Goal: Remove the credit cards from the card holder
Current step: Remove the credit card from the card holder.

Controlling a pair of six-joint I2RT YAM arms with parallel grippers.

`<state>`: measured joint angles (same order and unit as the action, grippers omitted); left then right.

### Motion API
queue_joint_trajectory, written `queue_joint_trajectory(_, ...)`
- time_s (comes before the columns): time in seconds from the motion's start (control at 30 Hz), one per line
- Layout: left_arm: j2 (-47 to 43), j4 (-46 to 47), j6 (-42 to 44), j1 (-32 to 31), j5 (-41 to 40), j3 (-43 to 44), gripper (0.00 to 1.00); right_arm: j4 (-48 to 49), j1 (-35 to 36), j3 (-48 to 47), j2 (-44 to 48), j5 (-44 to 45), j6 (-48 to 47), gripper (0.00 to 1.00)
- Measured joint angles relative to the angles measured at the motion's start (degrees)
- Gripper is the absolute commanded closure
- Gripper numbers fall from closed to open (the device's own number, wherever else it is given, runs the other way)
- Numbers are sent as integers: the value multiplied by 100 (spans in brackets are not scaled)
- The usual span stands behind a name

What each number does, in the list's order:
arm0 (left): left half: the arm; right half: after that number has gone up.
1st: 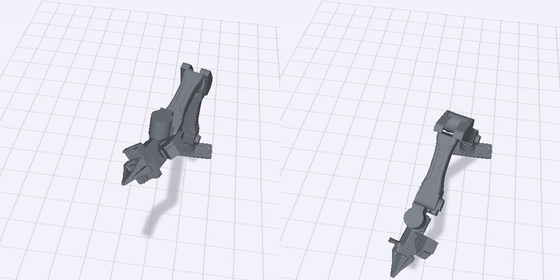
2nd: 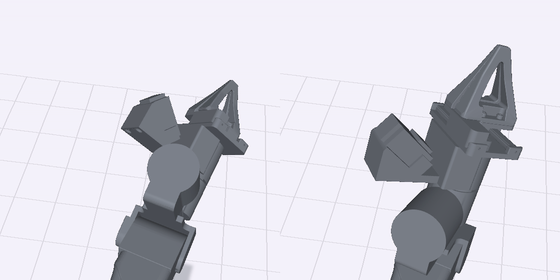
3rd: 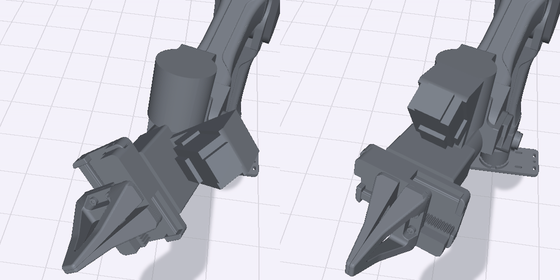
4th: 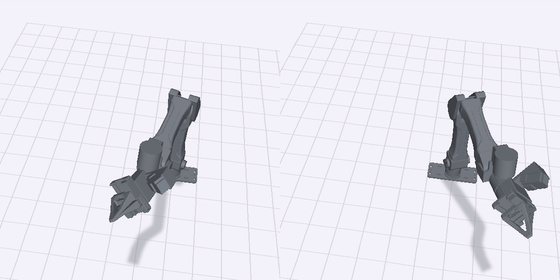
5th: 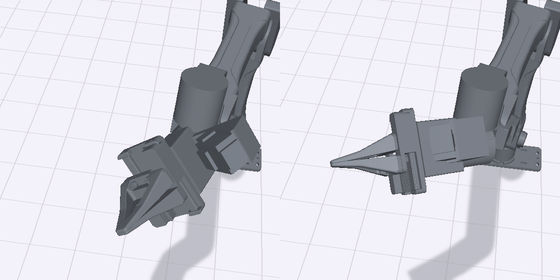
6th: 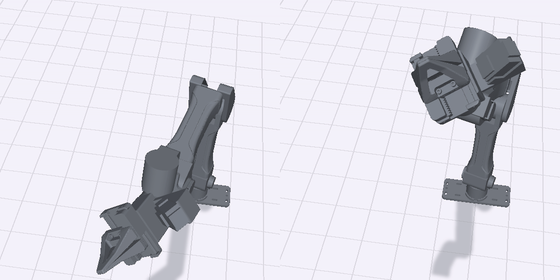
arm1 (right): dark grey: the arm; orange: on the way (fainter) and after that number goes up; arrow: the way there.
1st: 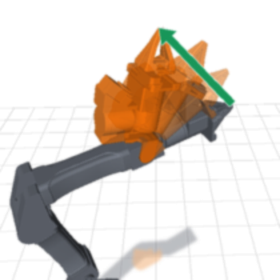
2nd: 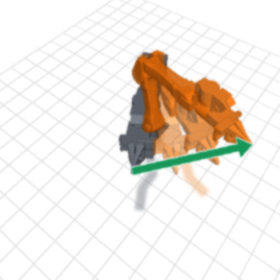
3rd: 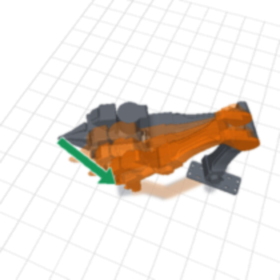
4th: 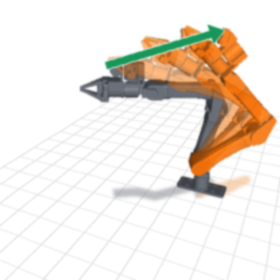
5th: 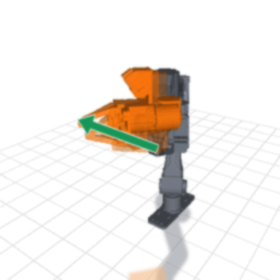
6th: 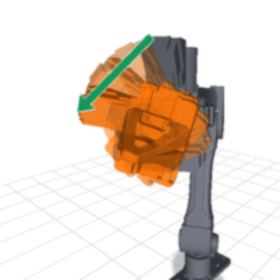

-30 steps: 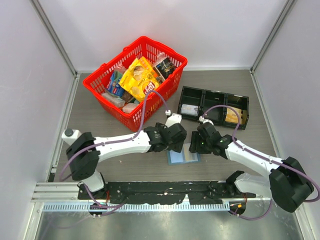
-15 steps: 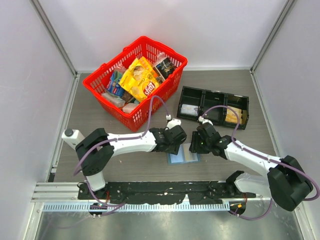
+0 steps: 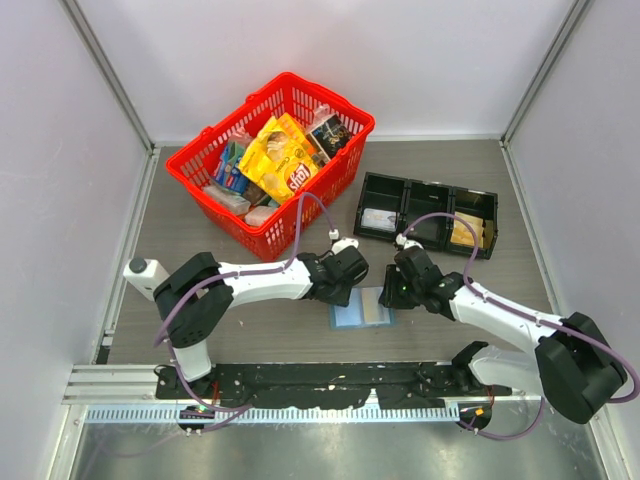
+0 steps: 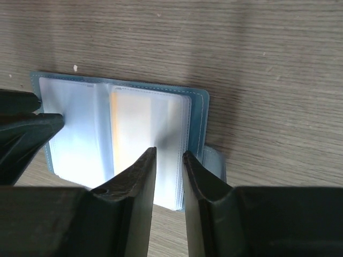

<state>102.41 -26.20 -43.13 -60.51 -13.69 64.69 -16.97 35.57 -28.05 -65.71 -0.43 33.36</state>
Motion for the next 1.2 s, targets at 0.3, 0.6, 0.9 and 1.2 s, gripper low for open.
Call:
queue_joint_trajectory(0.3,0,31,7,7,85,-4,70,87,0,0,236,-286,2,73)
queue_joint_trajectory(0.6,0,72,7,15,94,-44,72,136,0,0,240,-494,7,66)
queue_joint_trajectory(0.9,0,81,4,15,131,-44,72,149,0,-2,249,-592,-2,40)
queue_joint_trajectory(1.2,0,114,4,15,133,-61,73,107,11,-4,306,-326,-11,43)
